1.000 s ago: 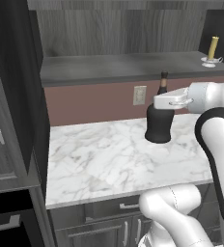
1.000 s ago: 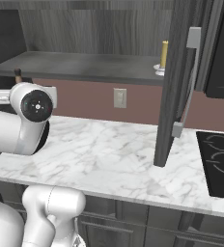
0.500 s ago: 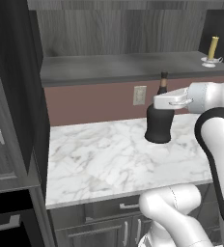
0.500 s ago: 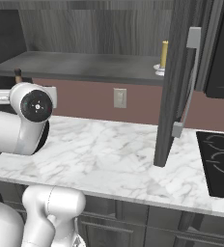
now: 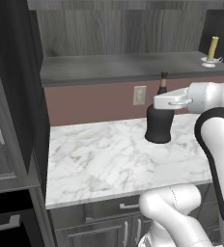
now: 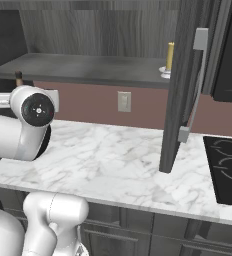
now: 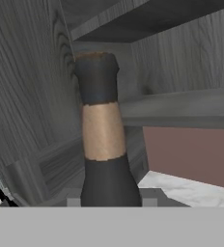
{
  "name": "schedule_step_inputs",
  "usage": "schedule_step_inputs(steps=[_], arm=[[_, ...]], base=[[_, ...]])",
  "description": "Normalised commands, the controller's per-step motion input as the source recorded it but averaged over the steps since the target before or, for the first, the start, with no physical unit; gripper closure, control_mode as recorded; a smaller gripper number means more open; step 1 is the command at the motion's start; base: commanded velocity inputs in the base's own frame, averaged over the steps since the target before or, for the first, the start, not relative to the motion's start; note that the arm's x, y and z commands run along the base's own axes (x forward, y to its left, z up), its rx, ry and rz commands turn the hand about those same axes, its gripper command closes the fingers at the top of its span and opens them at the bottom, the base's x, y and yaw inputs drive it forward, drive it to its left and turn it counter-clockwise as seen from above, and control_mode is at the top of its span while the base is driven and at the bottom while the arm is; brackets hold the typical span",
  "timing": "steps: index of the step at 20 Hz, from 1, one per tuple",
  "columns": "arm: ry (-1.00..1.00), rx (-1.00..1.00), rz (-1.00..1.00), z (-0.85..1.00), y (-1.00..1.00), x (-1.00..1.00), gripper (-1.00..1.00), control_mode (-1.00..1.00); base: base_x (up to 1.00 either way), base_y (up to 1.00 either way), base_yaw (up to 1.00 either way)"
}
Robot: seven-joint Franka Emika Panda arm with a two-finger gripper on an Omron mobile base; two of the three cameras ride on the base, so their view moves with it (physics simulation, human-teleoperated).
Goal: Get the candle and the liquor from the cabinet and move them to the dining counter.
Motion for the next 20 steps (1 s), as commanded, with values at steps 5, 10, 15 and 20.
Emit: schedule_step_inputs(steps=[5,10,15,20], arm=[[0.00,0.00,0.00,0.00,0.00,0.00,1.00,1.00],[0.00,0.00,0.00,0.00,0.00,0.00,1.00,1.00],[0.00,0.00,0.00,0.00,0.00,0.00,1.00,1.00],[0.00,0.00,0.00,0.00,0.00,0.00,1.00,1.00]], base=[[0.00,0.00,0.00],[0.00,0.00,0.00],[-0.32,0.00,0.01],[-0.57,0.00,0.00]])
